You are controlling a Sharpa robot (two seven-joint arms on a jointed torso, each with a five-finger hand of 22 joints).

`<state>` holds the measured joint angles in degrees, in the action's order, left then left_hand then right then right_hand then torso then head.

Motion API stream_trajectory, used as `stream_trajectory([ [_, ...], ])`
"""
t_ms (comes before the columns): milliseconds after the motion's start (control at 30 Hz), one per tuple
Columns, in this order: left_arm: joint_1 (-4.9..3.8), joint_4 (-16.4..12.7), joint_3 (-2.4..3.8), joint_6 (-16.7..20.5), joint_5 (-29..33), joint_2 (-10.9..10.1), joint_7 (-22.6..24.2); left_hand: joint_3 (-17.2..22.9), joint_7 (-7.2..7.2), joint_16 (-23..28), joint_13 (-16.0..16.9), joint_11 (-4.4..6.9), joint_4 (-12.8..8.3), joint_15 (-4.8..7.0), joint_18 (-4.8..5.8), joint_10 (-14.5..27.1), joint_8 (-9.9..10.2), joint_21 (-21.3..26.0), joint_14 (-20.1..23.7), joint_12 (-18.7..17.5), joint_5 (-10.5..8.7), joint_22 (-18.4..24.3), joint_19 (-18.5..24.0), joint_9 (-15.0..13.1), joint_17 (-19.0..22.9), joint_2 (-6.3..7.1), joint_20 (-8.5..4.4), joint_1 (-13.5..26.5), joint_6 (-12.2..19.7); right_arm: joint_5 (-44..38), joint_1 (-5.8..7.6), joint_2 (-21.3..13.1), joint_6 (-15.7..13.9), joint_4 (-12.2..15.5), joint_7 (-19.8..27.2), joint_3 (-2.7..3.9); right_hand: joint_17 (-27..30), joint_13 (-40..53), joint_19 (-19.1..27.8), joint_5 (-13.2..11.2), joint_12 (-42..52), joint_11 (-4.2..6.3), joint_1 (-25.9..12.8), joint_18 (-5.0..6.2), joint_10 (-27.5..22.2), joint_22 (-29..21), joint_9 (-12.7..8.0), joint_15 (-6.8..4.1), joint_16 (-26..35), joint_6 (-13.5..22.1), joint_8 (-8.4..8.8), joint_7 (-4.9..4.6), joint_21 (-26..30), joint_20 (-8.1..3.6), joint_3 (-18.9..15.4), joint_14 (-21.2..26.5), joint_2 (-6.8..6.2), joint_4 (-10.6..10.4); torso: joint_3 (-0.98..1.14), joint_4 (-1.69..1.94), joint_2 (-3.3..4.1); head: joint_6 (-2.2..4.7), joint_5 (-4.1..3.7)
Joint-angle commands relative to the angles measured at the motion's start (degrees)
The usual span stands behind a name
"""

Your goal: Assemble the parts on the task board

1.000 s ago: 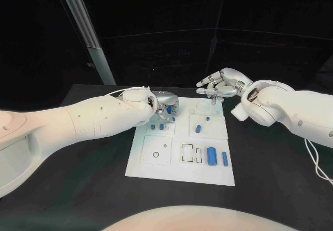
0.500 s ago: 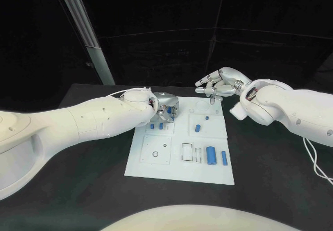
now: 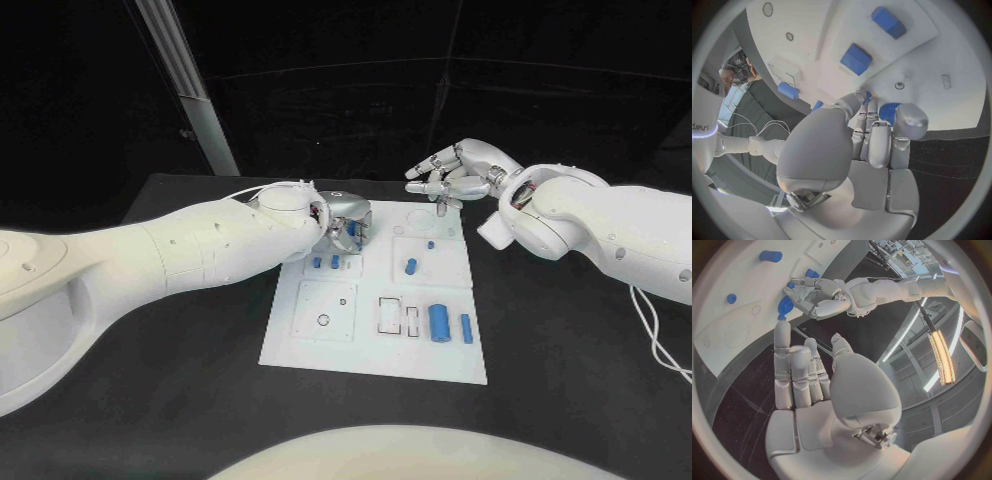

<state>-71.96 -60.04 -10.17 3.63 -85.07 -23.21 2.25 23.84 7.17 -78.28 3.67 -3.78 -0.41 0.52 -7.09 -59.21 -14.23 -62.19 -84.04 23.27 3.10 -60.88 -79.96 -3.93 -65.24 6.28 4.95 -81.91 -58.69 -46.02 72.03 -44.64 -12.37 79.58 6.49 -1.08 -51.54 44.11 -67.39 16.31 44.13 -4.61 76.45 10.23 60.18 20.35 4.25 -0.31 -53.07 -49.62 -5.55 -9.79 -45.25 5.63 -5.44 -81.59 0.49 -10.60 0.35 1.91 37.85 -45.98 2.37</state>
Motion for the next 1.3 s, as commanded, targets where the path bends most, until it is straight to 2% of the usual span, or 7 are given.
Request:
stream_trajectory([
  [33,0.27,0.14,-0.17,-1.55,-0.61,0.01,-0.59,1.38,0.01,-0.38,0.1,0.09,-0.46,0.56,0.55,-0.87,0.46,-0.5,-1.19,-0.58,-0.08,-0.25,-0.34,-0.13,0.07,-0.84,-0.14,-0.44,-0.78,-0.08,0.11,0.02,-0.02,0.03,0.46,0.04,-0.06,-0.09,-0.45,0.36,0.31,0.01,0.23,0.34,-0.34,-0.09,0.06,0.1,-0.02,0.47,-0.37,0.0,0.27,0.05,-0.02,-0.06,0.13,0.08,-0.02,-0.01,0.0,0.04,-0.07],
  [233,0.33,0.03,-0.15,0.34,-0.66,-0.26,-0.2,4.12,0.11,-0.63,0.17,0.19,-1.7,0.67,0.77,-2.78,0.99,-1.54,-1.3,-1.68,-0.06,-1.41,-0.58,-0.25,0.0,-1.25,-0.29,-0.53,-1.96,-0.08,0.11,0.0,-0.04,0.04,0.5,0.04,-0.06,-0.09,-0.45,0.36,0.31,0.01,0.23,0.34,-0.34,-0.09,0.06,0.1,-0.02,0.47,-0.37,0.0,0.27,0.05,-0.02,-0.06,0.13,0.08,-0.02,0.0,-0.02,0.1,-0.17],
  [500,0.22,-2.13,0.15,4.29,-0.6,-1.97,1.49,5.22,0.13,-0.65,0.19,0.26,-2.27,0.69,0.94,-4.03,1.59,-2.46,-1.35,-2.9,-0.1,-2.42,-0.88,-0.31,0.31,-0.52,-0.34,0.63,-2.74,-0.08,0.11,-0.12,-0.12,0.07,0.56,0.04,-0.06,-0.09,-0.45,0.36,0.31,0.01,0.23,0.34,-0.34,-0.09,0.06,0.1,-0.02,0.47,-0.37,0.0,0.27,0.05,-0.02,-0.06,0.13,0.08,0.03,0.09,-0.1,0.29,-0.24],
  [567,0.11,-2.78,0.51,4.7,-0.57,-2.45,1.59,5.43,0.11,-0.62,0.18,0.27,-2.38,0.7,0.94,-4.23,1.71,-2.49,-1.34,-3.17,-0.1,-2.46,-0.89,-0.32,0.43,-0.41,-0.35,0.79,-2.87,-0.08,0.11,-0.17,-0.14,0.09,0.56,0.04,-0.06,-0.09,-0.45,0.36,0.31,0.01,0.23,0.34,-0.34,-0.09,0.06,0.1,-0.02,0.47,-0.37,0.0,0.27,0.05,-0.02,-0.06,0.13,0.08,0.03,0.1,-0.11,0.39,-0.19],
  [867,-0.6,-5.88,3.19,5.55,-0.42,-5.68,1.35,5.78,0.14,-0.6,0.17,0.25,-2.62,0.7,0.97,-4.46,2.04,-2.65,-1.34,-3.7,-0.09,-2.66,-0.94,-0.29,0.55,-0.14,-0.36,1.06,-2.91,-0.08,0.11,-0.36,-0.18,0.11,0.56,0.04,-0.06,-0.09,-0.45,0.36,0.31,0.01,0.23,0.34,-0.34,-0.09,0.06,0.1,-0.02,0.47,-0.37,0.0,0.27,0.05,-0.02,-0.06,0.13,0.08,-0.02,0.12,-0.05,0.73,-0.07],
  [1067,-1.12,-7.12,3.64,4.06,-0.22,-7.99,1.04,6.09,0.17,-0.57,0.17,0.22,-3.02,0.65,0.99,-4.67,2.45,-2.74,-1.33,-4.28,-0.08,-2.8,-0.92,-0.25,0.69,0.36,-0.34,1.28,-2.88,-0.08,0.11,-0.46,-0.17,0.09,0.55,0.04,-0.06,-0.09,-0.45,0.36,0.31,0.01,0.23,0.34,-0.34,-0.09,0.06,0.1,-0.02,0.47,-0.37,0.0,0.27,0.05,-0.02,-0.06,0.13,0.08,-0.02,0.18,-0.08,0.76,-0.12],
  [1300,-1.26,-7.48,3.69,1.81,-0.16,-9.77,1.06,6.08,0.22,-0.58,0.18,0.13,-3.09,0.57,1.02,-4.82,2.84,-2.83,-1.33,-4.86,-0.1,-2.96,-0.89,-0.23,0.77,0.91,-0.29,1.91,-2.88,-0.08,0.11,-0.51,-0.13,0.05,0.53,0.04,-0.06,-0.09,-0.45,0.36,0.31,0.01,0.23,0.34,-0.34,-0.09,0.06,0.1,-0.02,0.47,-0.37,0.0,0.27,0.05,-0.02,-0.06,0.13,0.08,-0.07,0.07,0.05,0.7,-0.04],
])
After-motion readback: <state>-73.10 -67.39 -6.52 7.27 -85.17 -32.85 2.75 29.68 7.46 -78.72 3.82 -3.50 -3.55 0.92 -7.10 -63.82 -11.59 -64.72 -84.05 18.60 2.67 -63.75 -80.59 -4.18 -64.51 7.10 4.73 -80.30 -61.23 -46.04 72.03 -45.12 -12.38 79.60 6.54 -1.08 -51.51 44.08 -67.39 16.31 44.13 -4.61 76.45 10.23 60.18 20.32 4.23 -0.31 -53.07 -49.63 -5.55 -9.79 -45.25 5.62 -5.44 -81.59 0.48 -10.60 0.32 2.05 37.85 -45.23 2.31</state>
